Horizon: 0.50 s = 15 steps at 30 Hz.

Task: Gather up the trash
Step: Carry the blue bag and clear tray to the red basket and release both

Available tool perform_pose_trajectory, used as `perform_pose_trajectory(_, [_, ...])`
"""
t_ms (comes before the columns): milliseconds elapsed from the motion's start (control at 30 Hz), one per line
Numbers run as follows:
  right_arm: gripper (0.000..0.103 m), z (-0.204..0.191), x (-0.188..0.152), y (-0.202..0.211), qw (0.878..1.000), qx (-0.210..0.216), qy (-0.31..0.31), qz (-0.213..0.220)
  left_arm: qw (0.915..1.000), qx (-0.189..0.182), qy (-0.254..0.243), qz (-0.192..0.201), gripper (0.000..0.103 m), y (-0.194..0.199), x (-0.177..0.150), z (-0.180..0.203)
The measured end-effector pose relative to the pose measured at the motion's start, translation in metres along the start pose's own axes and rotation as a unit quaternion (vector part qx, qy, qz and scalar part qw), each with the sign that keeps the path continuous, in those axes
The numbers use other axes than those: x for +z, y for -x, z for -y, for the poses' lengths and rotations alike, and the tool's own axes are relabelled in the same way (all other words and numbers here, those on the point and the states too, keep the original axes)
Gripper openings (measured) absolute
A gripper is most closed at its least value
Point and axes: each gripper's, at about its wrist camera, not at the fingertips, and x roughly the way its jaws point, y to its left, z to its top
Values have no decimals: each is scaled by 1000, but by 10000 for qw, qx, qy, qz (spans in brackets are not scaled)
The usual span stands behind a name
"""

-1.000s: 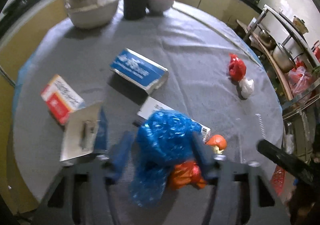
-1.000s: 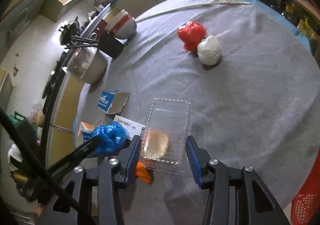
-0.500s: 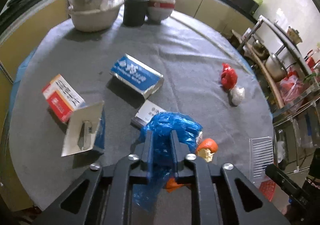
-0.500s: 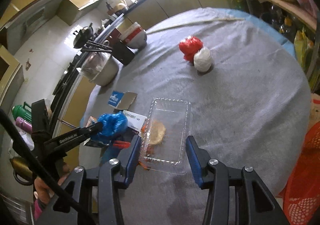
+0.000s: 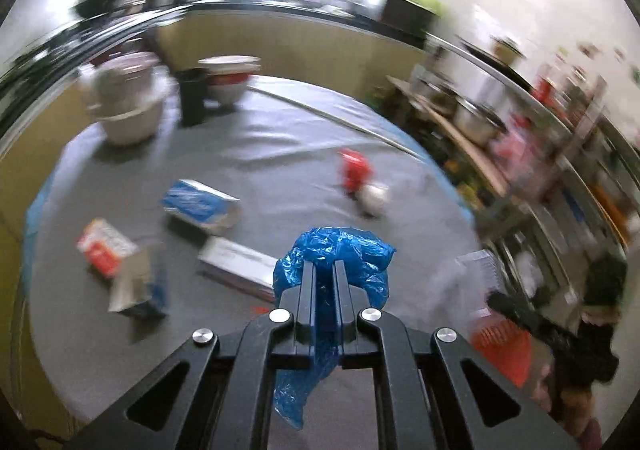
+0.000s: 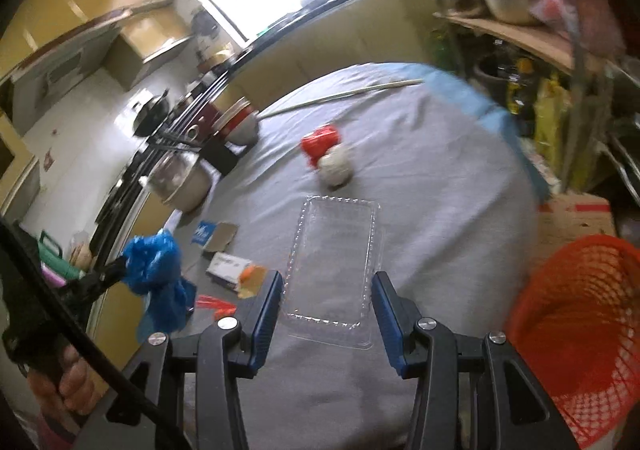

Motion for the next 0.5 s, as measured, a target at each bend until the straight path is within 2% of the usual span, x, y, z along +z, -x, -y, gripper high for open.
perform_pose_trajectory(100, [49, 36, 0, 20, 9990, -199, -401, 84, 9971, -466, -491, -362, 7, -19, -11, 48])
perform_pose_trajectory(200, [49, 79, -6, 43, 9952, -483, -842, 149, 9906, -833, -823, -708, 7, -38, -23, 87])
perform_pose_trajectory(333, [49, 134, -21, 72, 9860, -879, -1392, 254, 9761, -1369, -1287, -1092, 7, -61, -39, 147])
perform_pose_trajectory(500, [50, 186, -38, 100, 9737, -1122, -1948, 360, 9552, -1998, -1581, -1508, 8, -90, -56, 213])
